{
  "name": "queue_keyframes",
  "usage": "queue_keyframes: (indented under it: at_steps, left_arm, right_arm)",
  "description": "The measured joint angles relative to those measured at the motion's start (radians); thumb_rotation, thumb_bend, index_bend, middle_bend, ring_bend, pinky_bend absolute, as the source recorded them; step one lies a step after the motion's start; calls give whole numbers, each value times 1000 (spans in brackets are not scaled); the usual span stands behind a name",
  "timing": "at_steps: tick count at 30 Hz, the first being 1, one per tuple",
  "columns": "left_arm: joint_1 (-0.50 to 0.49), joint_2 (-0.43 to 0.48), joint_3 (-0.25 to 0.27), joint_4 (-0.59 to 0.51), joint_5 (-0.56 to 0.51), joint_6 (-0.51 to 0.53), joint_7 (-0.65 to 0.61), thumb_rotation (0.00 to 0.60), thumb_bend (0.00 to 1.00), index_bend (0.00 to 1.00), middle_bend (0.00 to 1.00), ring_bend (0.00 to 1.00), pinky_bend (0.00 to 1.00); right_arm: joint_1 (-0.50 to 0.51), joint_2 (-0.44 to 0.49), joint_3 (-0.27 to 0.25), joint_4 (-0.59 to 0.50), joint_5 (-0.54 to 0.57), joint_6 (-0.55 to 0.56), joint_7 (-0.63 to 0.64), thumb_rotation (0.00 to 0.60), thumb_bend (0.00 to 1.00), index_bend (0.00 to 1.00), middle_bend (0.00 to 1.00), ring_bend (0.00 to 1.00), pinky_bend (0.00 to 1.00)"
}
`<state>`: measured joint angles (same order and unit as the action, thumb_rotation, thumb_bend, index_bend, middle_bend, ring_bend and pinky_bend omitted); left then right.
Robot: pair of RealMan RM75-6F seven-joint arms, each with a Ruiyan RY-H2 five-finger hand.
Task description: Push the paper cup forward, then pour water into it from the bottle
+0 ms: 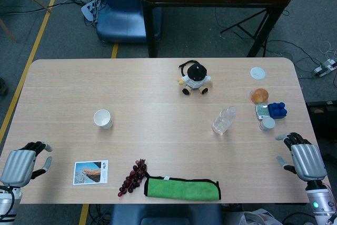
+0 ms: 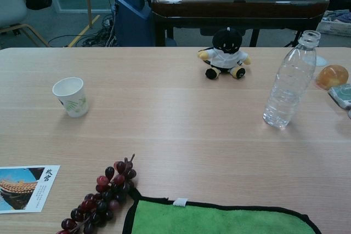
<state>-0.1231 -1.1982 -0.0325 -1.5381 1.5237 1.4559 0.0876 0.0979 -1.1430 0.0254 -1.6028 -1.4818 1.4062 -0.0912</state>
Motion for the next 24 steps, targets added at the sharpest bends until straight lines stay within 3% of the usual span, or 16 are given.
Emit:
queue_keyframes:
  at_steps: [10,15,17,19,24]
  left_arm:
    - [-4,-9,5,7,-32,-32,48,600,378,499,469,399,635]
    - [-3,-20,-7,5,-40,-9,93,600,415,473,477,376,496]
    - [-9,-24,-6,10,-40,-17,99,600,531,442,428,312,408]
    - [-21,-22,-5,12,-48,-52,110,600,581,403,365,255,370]
    - [-71,-29,-10,17,-88,-166,161,600,587,235,186,115,278]
  right_arm:
    - [2,13,-9,-17,-18,-10,18,600,247,342,329,229,462]
    - [2,15,-9,-21,-16,-10,16,600,247,342,329,229,462]
    - [1,14,-6,-20,-13,-7,11,600,246,342,329,229,462]
    - [0,11,-4,-18,-11,-3,-2,600,247,343,329,229,462]
    - [-3,10,-1,-25,-19,13,-9,600,247,343,329,229,462]
